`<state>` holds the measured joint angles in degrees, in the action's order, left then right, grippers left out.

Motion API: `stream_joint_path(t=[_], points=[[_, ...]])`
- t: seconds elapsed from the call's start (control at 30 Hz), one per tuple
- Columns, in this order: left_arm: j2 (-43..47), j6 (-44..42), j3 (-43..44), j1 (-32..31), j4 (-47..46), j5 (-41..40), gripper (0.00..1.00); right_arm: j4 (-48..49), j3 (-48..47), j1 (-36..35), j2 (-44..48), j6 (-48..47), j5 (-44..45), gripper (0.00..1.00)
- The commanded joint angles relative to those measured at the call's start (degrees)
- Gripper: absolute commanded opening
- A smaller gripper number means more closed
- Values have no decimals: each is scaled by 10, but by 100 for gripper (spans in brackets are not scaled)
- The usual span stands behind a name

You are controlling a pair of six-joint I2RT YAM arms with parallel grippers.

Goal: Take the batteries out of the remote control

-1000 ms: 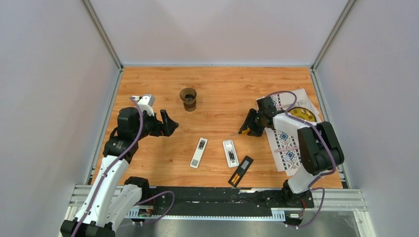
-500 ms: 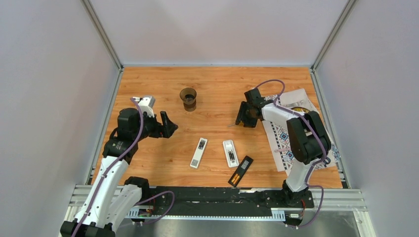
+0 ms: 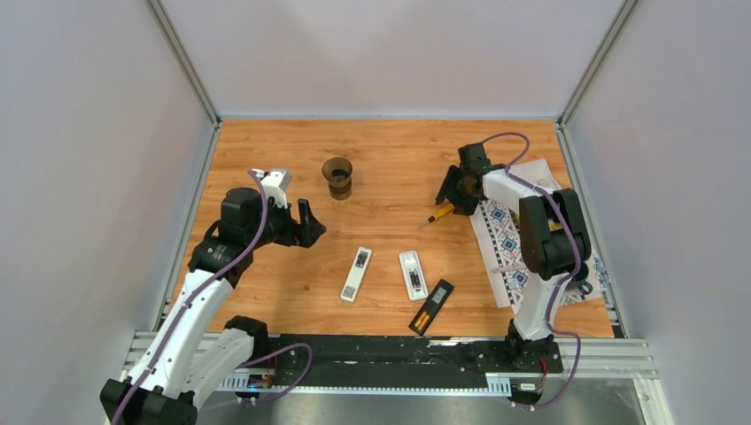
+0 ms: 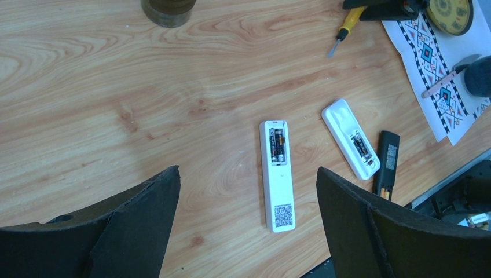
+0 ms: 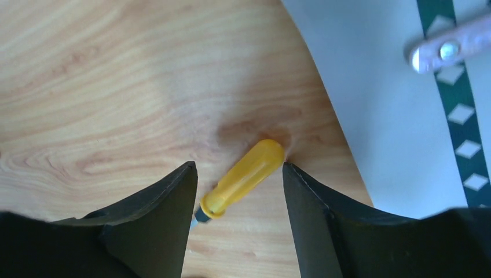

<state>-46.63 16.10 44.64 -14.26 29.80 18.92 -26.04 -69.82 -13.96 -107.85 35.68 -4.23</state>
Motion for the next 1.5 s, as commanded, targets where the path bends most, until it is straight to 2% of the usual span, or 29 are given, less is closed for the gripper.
stream_joint_path(t=[0.0, 0.17, 0.4, 0.6, 0.83, 0.93, 0.97, 1.03, 1.07, 1.3, 1.47], points=[[-3, -10, 28, -16, -2, -12, 93, -33, -59, 0, -58, -32, 18, 63], [1, -9, 28, -26, -1, -13, 90, -84, -117, -5, -97, -70, 29, 58], [8, -4, 21, -27, 0, -19, 87, -143, -165, -65, -129, -127, 67, 52], [10, -4, 19, -29, 5, -21, 86, -159, -165, -110, -125, -153, 120, 53], [15, -2, 11, -31, 8, -26, 84, -140, -141, -107, -120, -143, 130, 51], [18, 0, 10, -32, 10, -26, 83, -131, -142, -100, -135, -136, 109, 37], [19, 0, 11, -33, 11, -26, 83, -129, -142, -100, -140, -134, 100, 26], [23, 1, 14, -33, 17, -27, 82, -125, -142, -98, -141, -135, 95, 15], [25, 2, 16, -33, 19, -26, 83, -125, -142, -98, -139, -139, 89, 2], [37, 15, 25, -33, 12, -3, 83, -116, -128, -94, -71, -150, 47, 0], [18, 42, 35, -45, -30, 39, 83, -67, -83, -95, 52, -164, -63, 0]])
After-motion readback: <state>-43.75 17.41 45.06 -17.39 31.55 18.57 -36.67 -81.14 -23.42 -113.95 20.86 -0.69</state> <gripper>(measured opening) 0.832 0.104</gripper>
